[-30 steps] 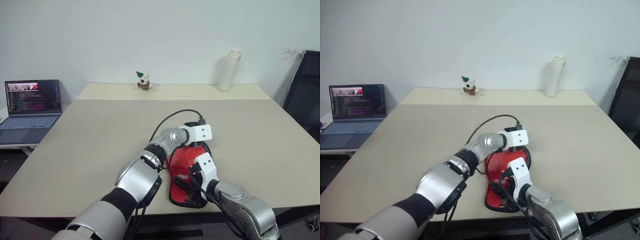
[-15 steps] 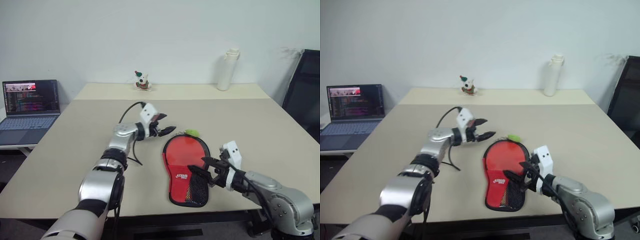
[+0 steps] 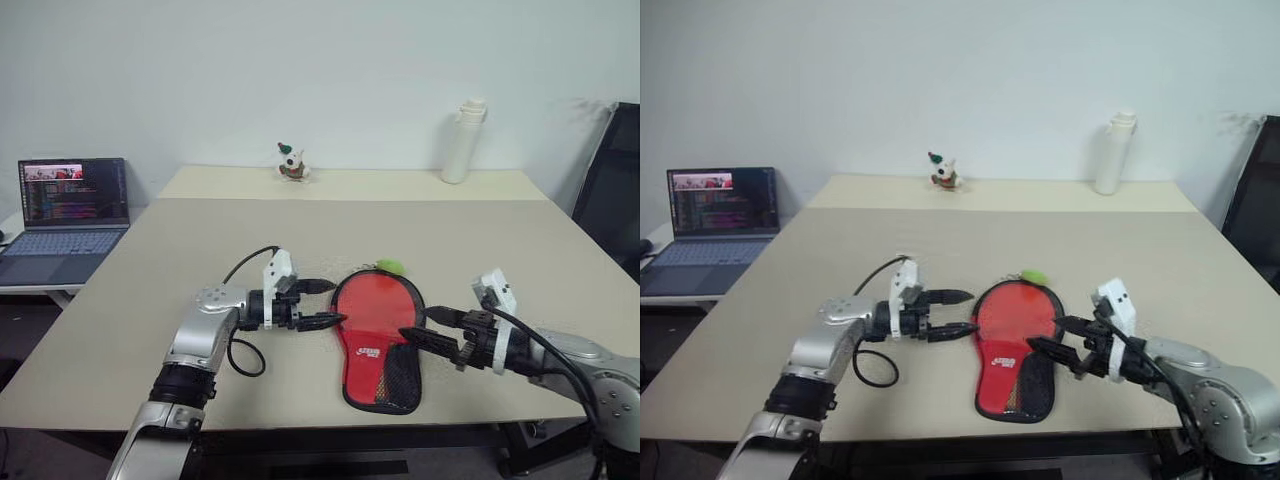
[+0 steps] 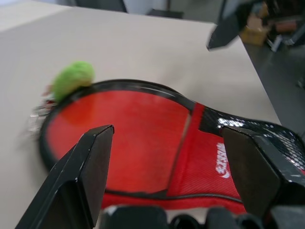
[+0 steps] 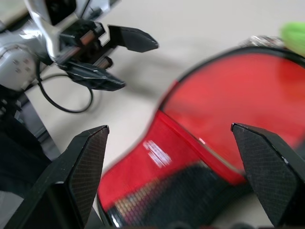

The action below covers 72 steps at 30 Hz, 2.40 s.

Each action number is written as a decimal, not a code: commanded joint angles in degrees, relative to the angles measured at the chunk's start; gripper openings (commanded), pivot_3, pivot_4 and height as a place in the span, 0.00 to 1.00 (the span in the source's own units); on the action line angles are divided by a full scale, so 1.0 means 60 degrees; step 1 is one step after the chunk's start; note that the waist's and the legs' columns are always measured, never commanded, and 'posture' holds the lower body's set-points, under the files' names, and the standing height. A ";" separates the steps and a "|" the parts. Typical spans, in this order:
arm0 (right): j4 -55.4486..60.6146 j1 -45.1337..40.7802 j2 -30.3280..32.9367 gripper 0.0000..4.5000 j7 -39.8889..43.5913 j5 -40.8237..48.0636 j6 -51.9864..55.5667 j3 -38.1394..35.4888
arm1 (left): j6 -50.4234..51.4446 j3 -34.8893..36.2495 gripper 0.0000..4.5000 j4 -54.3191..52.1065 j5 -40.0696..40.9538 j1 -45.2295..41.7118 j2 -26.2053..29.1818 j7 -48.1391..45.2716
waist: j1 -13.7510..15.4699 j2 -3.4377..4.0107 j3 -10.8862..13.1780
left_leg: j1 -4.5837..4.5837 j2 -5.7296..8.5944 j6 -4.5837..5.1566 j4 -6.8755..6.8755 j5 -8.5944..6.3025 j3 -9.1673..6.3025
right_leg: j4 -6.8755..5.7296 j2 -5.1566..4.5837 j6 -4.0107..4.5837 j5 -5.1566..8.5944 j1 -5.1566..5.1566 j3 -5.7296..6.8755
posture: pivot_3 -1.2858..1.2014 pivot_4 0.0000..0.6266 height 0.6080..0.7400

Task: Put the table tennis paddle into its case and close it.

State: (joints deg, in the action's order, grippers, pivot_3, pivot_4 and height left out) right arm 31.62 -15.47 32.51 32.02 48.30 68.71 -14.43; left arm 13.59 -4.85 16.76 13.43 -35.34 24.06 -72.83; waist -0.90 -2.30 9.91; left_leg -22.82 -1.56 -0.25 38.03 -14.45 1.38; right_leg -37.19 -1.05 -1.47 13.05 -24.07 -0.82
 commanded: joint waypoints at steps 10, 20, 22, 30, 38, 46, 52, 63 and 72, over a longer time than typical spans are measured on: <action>-0.2646 -0.2279 0.0245 1.00 -0.0276 -0.1967 -0.2388 0.0893 | -0.3487 -0.1302 0.86 0.3840 -0.1674 -0.1538 -0.1295 0.0737 | -0.0073 0.0000 0.0000 | -0.0012 0.0005 0.0004 -0.0002 -0.0001 0.0033 | 0.0012 0.0003 -0.0003 -0.0005 -0.0008 -0.0005 | 0.52 0.24 1.00; -0.6324 -0.4471 -0.0293 1.00 0.1059 -0.4571 -0.5534 0.3323 | -0.4490 -0.1270 0.86 0.5469 -0.1929 -0.2139 -0.1801 0.0983 | -0.0101 0.0001 0.0000 | -0.0015 0.0006 0.0007 -0.0005 -0.0002 0.0046 | 0.0012 0.0003 0.0028 -0.0024 -0.0015 -0.0003 | 0.52 0.24 1.00; -0.6842 -0.4716 -0.0456 1.00 0.1278 -0.4862 -0.5934 0.3493 | -0.4620 -0.1262 0.86 0.5709 -0.1977 -0.2237 -0.1821 0.1052 | -0.0100 0.0002 0.0001 | -0.0016 0.0006 0.0007 -0.0005 -0.0002 0.0046 | 0.0011 0.0003 0.0037 -0.0030 -0.0016 -0.0002 | 0.52 0.24 1.00; -1.0160 -0.6126 -0.1695 1.00 0.1441 -0.6228 -0.8026 0.3943 | -0.4724 -0.1324 0.86 0.5816 -0.2004 -0.2218 -0.1825 0.0886 | -0.0107 0.0005 0.0000 | -0.0009 0.0003 0.0006 -0.0002 -0.0002 0.0047 | 0.0000 0.0002 0.0040 -0.0034 -0.0016 -0.0002 | 0.52 0.24 1.00; -1.3603 -0.7236 -0.2473 1.00 0.0415 -0.7644 -1.0348 0.3995 | -0.4610 -0.1372 0.86 0.5493 -0.1982 -0.2030 -0.1780 0.0735 | -0.0113 0.0008 0.0000 | -0.0010 0.0002 0.0006 -0.0007 -0.0002 0.0049 | 0.0001 -0.0001 0.0043 -0.0035 -0.0017 -0.0004 | 0.52 0.24 1.00; -1.5128 -0.7771 -0.2617 0.53 -0.0142 -0.8058 -1.1161 0.3700 | -0.4436 -0.1397 0.87 0.5143 -0.1953 -0.1775 -0.1663 0.0598 | -0.0137 0.0015 0.0004 | -0.0009 -0.0001 0.0006 -0.0011 -0.0002 0.0045 | -0.0002 -0.0003 0.0045 -0.0036 -0.0021 -0.0010 | 0.52 0.24 1.00; -1.5363 -0.7869 -0.2620 0.06 -0.0127 -0.8165 -1.1270 0.3545 | -0.4308 -0.1454 0.87 0.5051 -0.1962 -0.1680 -0.1685 0.0535 | -0.0140 0.0015 0.0004 | -0.0009 -0.0002 0.0006 -0.0011 -0.0002 0.0044 | -0.0003 -0.0002 0.0045 -0.0035 -0.0021 -0.0010 | 0.52 0.24 1.00; -1.5410 -0.7854 -0.2757 0.01 -0.0488 -0.8180 -1.1075 0.3084 | -0.4224 -0.1525 0.87 0.4886 -0.2003 -0.1489 -0.1671 0.0512 | -0.0141 0.0017 0.0003 | -0.0008 -0.0003 0.0006 -0.0014 -0.0002 0.0040 | -0.0003 -0.0003 0.0045 -0.0036 -0.0021 -0.0011 | 0.52 0.24 1.00; -1.5405 -0.7560 -0.1941 0.01 -0.1085 -0.8547 -1.0836 0.3099 | -0.3979 -0.1584 0.87 0.4613 -0.1981 -0.1247 -0.1669 0.0439 | -0.0109 0.0020 0.0002 | -0.0011 0.0003 0.0006 -0.0016 -0.0002 0.0041 | 0.0002 -0.0009 0.0045 -0.0035 -0.0019 -0.0008 | 0.52 0.24 1.00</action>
State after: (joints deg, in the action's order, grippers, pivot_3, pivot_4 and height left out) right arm -61.99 -61.00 18.54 26.74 -2.55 3.40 5.54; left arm -11.03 -12.66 44.67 2.46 -44.22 14.20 -68.54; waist -1.55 -2.18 9.92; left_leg -22.89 -1.54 -0.22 37.94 -14.46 1.63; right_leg -37.17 -1.11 -1.20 12.84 -24.18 -0.87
